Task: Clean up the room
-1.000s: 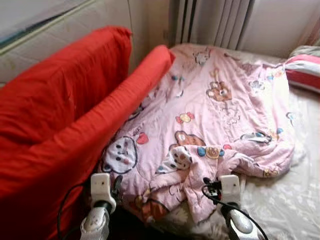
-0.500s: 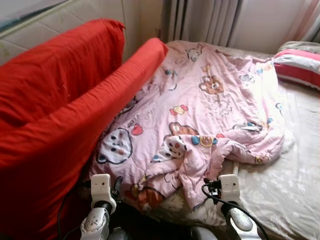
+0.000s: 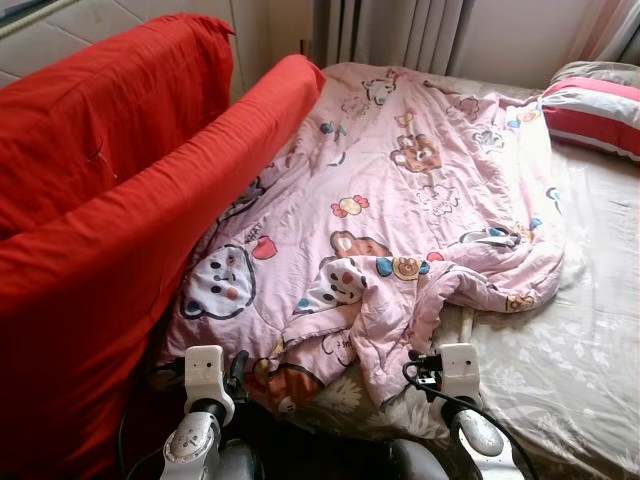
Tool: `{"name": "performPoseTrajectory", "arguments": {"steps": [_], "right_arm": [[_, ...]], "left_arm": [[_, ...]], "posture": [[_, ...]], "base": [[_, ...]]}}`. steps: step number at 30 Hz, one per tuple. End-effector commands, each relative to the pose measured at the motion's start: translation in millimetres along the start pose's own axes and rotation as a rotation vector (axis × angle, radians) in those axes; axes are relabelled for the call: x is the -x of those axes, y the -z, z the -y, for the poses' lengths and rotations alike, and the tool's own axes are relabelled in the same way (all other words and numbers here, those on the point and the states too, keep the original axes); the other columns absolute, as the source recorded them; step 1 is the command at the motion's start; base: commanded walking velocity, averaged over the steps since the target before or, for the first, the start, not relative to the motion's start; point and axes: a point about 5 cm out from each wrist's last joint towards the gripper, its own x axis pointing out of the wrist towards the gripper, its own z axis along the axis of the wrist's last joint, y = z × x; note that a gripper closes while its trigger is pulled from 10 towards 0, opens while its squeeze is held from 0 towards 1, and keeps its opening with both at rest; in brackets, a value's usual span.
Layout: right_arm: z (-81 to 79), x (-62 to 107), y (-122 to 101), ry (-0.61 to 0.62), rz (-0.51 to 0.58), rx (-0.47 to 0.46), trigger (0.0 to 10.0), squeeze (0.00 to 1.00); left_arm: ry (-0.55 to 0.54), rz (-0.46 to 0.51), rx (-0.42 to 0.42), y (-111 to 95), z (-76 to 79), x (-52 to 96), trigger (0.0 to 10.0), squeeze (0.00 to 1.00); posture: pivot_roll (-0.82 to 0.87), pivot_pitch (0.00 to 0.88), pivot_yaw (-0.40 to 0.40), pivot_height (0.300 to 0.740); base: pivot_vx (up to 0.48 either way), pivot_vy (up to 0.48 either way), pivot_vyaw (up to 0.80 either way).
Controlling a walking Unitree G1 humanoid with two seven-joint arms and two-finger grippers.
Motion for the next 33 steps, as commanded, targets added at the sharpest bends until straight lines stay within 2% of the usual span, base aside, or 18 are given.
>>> {"name": "performPoseTrajectory", "arguments": {"steps": [1, 6, 11, 19, 33], "right_arm": [[-0.7, -0.7, -0.3, -0.003, -0.007, 0.004, 10.0, 0.0], [-2.4, -0.5, -0.6, -0.011, -0.002, 0.01, 10.0, 0.0], [-2.2, 0.7, 2.0, -0.01, -0.009, 0.005, 10.0, 0.0], [1.5, 2.1, 5.8, 0.006, -0.026, -0.034, 10.0, 0.0], [-0.7, 1.4, 6.1, 0.008, -0.031, -0.038, 10.0, 0.0]], "left_arm": [[0.001, -0.013, 0.01, 0.7, -0.5, -0.7, 10.0, 0.0], [-0.001, -0.01, 0.01, -0.7, -1.3, -2.0, 10.0, 0.0], [-0.002, -0.007, 0.008, -2.0, -2.3, -2.5, 10.0, 0.0], [0.003, -0.01, 0.009, -1.3, -1.6, -2.4, 10.0, 0.0], [0.013, -0.003, 0.018, -2.1, -0.2, -2.8, 10.0, 0.0]], "posture": [[-0.05, 0.136, -0.014, 0.637], [-0.05, 0.137, -0.014, 0.637], [-0.05, 0.141, -0.013, 0.637], [-0.05, 0.143, -0.011, 0.637], [-0.05, 0.144, -0.009, 0.637]], "base": [[0.0, 0.0, 0.0], [0.0, 0.0, 0.27], [0.0, 0.0, 0.69], [0.0, 0.0, 0.0], [0.0, 0.0, 0.0]]}}
